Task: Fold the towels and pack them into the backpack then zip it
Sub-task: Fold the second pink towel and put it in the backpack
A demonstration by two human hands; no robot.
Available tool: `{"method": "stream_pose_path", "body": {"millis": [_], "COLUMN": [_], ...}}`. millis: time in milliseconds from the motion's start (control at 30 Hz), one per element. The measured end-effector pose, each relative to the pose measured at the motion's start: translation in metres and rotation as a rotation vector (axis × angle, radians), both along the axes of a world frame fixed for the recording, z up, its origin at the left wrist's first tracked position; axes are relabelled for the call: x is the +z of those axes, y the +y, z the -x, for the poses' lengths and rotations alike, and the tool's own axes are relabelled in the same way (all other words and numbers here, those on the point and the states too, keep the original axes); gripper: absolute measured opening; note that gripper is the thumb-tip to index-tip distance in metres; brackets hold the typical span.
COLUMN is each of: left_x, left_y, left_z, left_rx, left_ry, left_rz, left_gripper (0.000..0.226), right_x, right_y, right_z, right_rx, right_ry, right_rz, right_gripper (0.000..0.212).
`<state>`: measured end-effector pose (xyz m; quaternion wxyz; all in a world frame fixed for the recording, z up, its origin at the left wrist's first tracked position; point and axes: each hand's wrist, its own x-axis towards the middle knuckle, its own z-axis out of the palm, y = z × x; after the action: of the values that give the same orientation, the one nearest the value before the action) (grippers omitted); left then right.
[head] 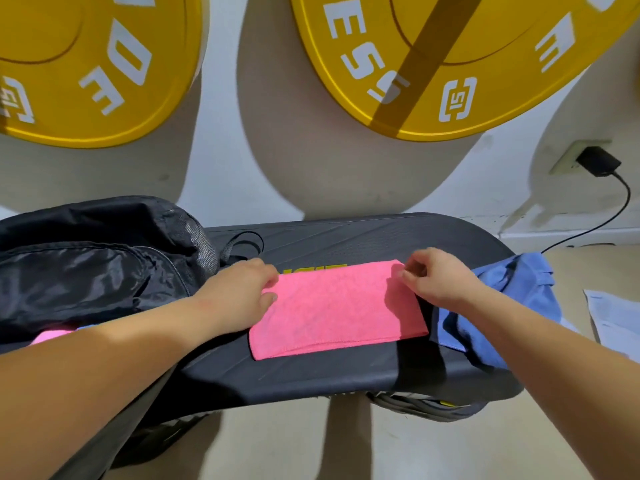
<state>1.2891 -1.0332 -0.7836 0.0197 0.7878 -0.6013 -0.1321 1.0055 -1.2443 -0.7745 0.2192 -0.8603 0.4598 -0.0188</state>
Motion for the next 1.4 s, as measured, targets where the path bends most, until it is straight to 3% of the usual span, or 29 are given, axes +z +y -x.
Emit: {"method": "stream_pose_path", "body": {"millis": [33,167,267,333,400,433,633,800,1000,1133,1267,1333,1400], "left_x": [-0.002,-0.009,-0.01,-0.011,-0.007,-0.002,0.017,0.021,0.058,0.053,0.025,0.016,0.009], "left_y": [-0.006,-0.022,-0.029,-0.028,-0.028,-0.029,-0.038,-0.065,-0.121,-0.112,-0.057,-0.028,-0.005], "left_z": [-0.001,-0.006,-0.009,-0.009,-0.007,-0.006,-0.019,-0.027,-0.021,-0.007,0.035,0.058,0.078], "left_rx": [0.03,0.108,0.192,0.227,0.269,0.316,0.617,0.424,0.173,0.132,-0.095,-0.241,-0.359], "left_ry": [-0.006,-0.029,0.038,0.11,0.24,0.323,0.641,0.267,0.021,-0.041,0.033,0.056,0.063], "left_rz": [-0.024,-0.15,-0.189,-0.192,-0.179,-0.153,0.194,0.299,0.349,0.334,0.226,0.14,0.045], "left_gripper": [0.032,0.046,0.03,0.02,0.015,0.015,0.015,0.029,0.04,0.047,0.024,0.022,0.025], "right_x": [-0.005,-0.022,-0.032,-0.03,-0.024,-0.02,0.008,0.008,-0.004,-0.003,0.01,0.012,0.008], "right_y": [-0.001,0.002,0.001,0.001,0.001,0.002,0.006,0.025,0.052,0.067,0.066,0.059,0.057], "right_z": [-0.005,-0.029,-0.04,-0.045,-0.048,-0.048,-0.033,-0.01,-0.012,-0.015,-0.012,-0.012,-0.013], "right_rx": [0.009,0.107,0.115,0.129,0.135,0.122,-0.148,-0.137,-0.112,-0.08,0.092,0.197,0.275], "right_ry": [-0.019,0.016,0.078,0.105,0.084,0.05,-0.28,-0.192,-0.246,0.059,0.354,0.327,0.202], "right_rz": [0.039,-0.029,-0.032,0.003,0.014,-0.013,-0.558,-1.042,-1.302,-0.998,-0.433,-0.224,-0.151], "right_gripper": [0.015,0.034,0.036,0.026,0.015,0.019,0.02,0.012,0.022,0.04,0.047,0.047,0.048]}}
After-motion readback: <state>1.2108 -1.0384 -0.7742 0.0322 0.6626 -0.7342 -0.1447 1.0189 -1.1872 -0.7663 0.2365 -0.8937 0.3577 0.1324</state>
